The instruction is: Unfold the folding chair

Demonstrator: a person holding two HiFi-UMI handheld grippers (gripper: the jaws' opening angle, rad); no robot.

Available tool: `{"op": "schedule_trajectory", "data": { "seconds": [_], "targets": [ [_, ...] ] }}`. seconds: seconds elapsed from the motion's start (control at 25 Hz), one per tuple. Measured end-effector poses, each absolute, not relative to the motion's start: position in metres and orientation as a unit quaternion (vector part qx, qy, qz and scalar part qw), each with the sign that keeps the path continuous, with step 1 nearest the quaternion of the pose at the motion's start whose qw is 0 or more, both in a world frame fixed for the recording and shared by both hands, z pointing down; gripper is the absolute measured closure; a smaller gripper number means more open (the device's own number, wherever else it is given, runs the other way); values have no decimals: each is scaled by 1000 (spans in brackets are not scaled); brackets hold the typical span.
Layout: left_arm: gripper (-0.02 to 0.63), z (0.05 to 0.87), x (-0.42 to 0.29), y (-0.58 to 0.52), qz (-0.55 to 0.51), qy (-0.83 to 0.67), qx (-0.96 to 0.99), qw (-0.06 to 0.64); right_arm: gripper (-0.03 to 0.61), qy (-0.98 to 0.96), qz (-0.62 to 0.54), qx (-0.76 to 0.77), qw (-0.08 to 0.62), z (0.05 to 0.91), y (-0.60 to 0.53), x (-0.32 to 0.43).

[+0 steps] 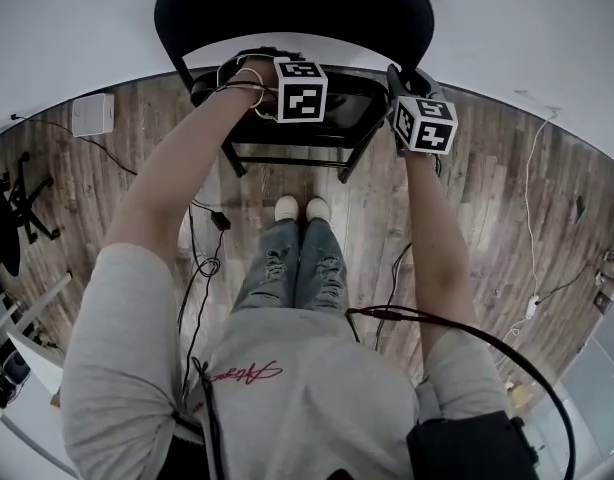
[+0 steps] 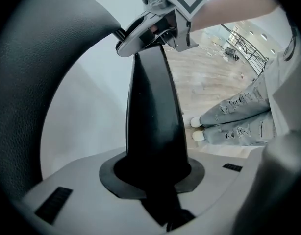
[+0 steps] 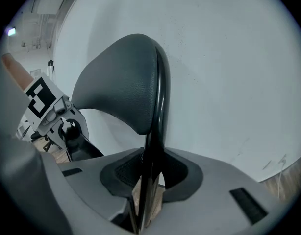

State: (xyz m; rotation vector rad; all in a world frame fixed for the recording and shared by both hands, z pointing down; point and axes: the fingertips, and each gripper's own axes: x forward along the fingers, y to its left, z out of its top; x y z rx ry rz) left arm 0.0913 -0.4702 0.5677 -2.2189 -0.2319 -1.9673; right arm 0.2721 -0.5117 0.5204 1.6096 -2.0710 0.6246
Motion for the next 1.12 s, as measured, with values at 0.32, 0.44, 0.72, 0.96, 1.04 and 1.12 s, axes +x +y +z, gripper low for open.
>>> {"op": "schedule_trajectory", "data": {
  "seconds": [0.32,0.44,0.72,0.96,1.04,1.12],
  "targets": [
    [491,564,83,-471,-663,-66,-740,93,480,-766,214,569,210,514,-516,263],
    [491,566,79,-473,-667,-62,-738,87,480,-772,218,560,209,517,-518,259],
    [491,567,86,-454,-664,-74,-737,99,483,-763,243,571,182,521,-498,269],
    [491,561,90,-441,-659,-57,-741,112,483,-769,226,571,177,515,-489,273],
    [491,559,87,-442,-659,-45,-742,111,482,-778,202,565,184,512,-492,267],
    [492,555,84,-441,-662,-33,-741,112,480,-784,160,570,189,506,-493,262]
  ]
}}
